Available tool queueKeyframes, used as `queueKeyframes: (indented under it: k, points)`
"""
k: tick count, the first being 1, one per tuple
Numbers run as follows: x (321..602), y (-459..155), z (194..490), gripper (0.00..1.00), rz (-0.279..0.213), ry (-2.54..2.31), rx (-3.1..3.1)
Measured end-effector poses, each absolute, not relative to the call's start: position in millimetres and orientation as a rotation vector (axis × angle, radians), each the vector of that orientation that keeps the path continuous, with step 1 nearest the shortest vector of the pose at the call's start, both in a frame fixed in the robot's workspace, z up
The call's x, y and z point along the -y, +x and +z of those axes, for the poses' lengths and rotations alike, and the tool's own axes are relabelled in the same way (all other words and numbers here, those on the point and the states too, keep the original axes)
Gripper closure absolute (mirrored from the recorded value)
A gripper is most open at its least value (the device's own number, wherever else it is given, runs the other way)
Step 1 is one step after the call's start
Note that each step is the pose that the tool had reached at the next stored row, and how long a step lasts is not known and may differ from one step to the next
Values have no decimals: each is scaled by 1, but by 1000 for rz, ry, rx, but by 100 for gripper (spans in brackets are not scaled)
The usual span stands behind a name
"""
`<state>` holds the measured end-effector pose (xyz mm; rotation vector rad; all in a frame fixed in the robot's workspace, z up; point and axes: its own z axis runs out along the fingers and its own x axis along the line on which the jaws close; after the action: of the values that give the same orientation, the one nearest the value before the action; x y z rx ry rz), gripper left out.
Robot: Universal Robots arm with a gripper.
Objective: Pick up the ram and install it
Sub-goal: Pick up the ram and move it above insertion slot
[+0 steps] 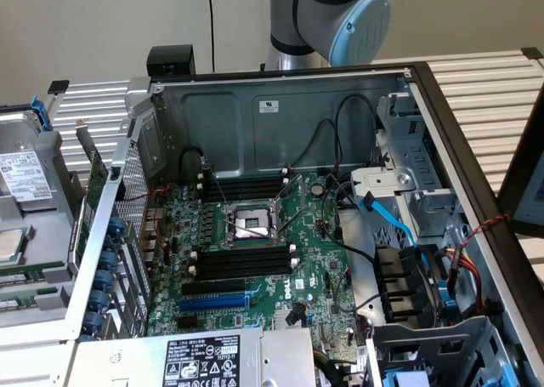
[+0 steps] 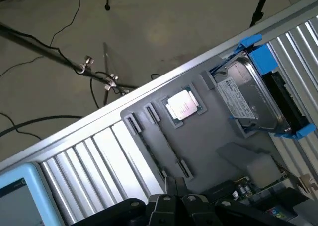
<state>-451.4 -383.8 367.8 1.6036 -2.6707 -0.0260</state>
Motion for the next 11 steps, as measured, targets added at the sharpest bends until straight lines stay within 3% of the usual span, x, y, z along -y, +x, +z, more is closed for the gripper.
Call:
queueKeyframes:
  k: [11]
  points:
    - [384,-452,368,90,-22,1861,2496]
